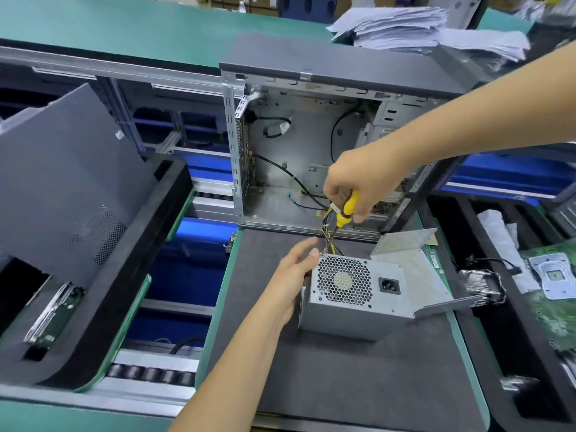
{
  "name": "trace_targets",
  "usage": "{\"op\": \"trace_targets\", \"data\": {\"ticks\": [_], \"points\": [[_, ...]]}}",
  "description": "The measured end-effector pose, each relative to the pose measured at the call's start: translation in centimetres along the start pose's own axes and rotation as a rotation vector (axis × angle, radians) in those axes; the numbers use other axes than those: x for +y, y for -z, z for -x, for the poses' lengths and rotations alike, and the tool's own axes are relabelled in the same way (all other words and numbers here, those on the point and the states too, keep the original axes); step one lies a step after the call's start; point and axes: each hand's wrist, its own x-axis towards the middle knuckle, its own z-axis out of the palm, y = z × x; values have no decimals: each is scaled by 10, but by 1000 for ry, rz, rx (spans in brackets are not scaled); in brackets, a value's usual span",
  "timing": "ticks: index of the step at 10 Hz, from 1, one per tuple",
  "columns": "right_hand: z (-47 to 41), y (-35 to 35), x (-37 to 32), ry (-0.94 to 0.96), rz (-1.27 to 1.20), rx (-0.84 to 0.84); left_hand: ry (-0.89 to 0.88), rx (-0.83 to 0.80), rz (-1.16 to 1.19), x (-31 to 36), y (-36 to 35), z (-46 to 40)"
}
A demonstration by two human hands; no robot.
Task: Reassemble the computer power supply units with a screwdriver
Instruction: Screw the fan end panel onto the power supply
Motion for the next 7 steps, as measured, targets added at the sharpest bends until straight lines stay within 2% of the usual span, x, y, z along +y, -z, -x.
{"op": "trace_targets", "data": {"ticks": [1,2,3,4,5,6,7], "points": [[8,-6,-13,202,845,249,34,2,-14,1,2,-2],[17,-13,-25,331,1202,322,61,-31,1,4,2,-1],[15,-13,-30,187,1004,196,46,-35,26,5,4,-1],[-3,-12,-20,-280,-288,-285,47,-34,55,4,3,-2],[-10,-10,2,-475,-1079,-510,45,-43,103,3,1,0],[-2,-8,7,-289,-770,-376,35,-43,84,3,1,1],[3,-9,0,6,183,83,31,-38,41,3,3,1]]}}
